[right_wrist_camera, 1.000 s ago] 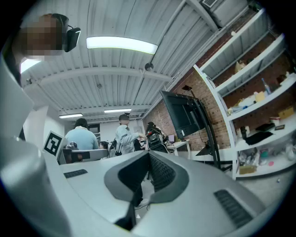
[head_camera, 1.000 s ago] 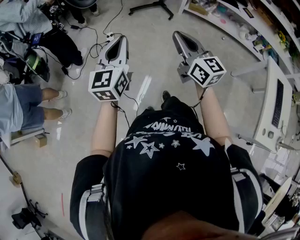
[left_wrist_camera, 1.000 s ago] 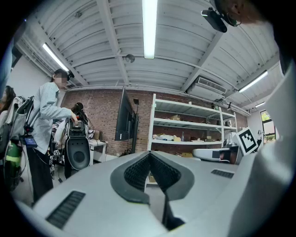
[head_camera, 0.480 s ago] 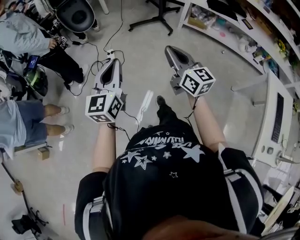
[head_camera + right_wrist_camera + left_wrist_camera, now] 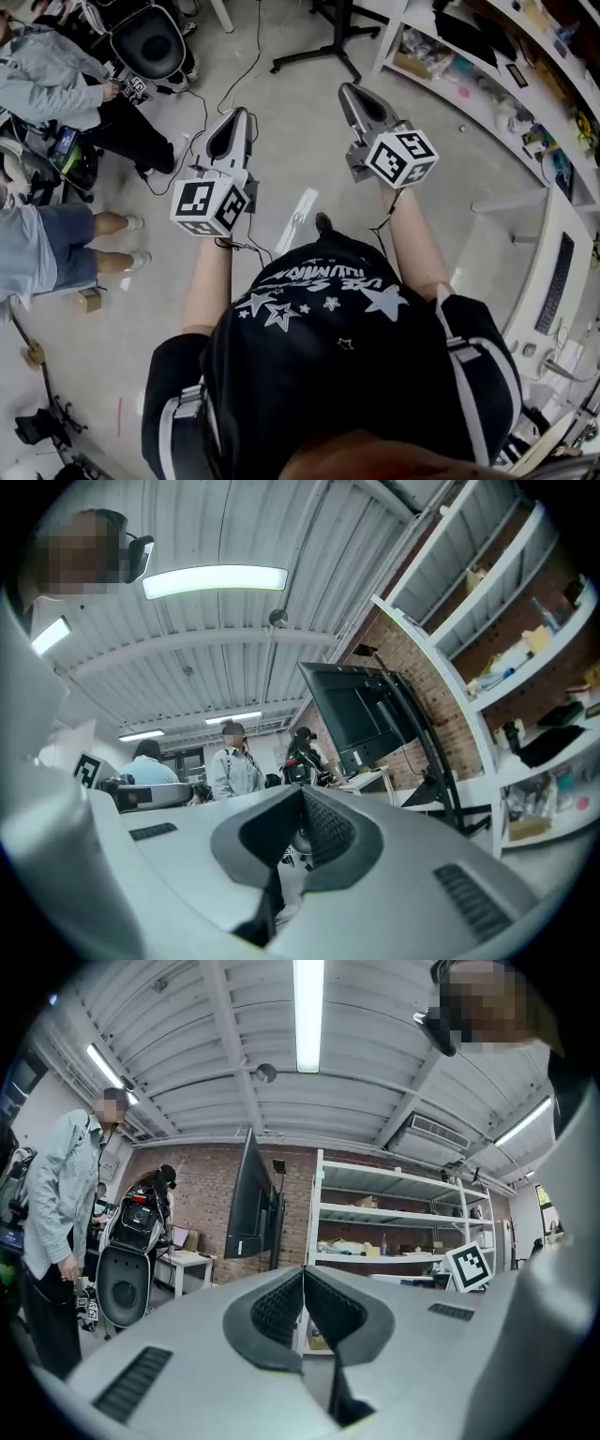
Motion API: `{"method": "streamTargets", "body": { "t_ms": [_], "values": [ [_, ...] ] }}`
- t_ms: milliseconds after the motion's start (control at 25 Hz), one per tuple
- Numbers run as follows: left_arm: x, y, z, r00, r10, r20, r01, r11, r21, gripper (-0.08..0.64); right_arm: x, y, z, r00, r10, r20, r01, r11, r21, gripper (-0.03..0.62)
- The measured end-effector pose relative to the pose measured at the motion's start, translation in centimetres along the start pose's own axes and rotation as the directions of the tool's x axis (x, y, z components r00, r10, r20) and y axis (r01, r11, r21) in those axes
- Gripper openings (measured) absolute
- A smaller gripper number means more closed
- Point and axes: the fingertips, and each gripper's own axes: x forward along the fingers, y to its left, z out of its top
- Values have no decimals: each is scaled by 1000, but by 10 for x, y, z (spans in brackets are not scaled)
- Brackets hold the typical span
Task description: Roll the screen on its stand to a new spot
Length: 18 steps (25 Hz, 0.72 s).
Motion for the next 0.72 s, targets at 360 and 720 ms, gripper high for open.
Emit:
{"method": "streamTargets", "body": {
  "t_ms": [360, 720],
  "values": [
    [67, 6, 8, 1000, 26, 0, -26, 1000, 11, 14, 38, -62, 22, 1000, 11, 13, -11, 1000, 26, 6],
    [120, 20, -6, 998, 57, 13, -56, 997, -47, 14, 61, -100, 26, 999, 32, -6, -32, 999, 6, 8]
  ]
}}
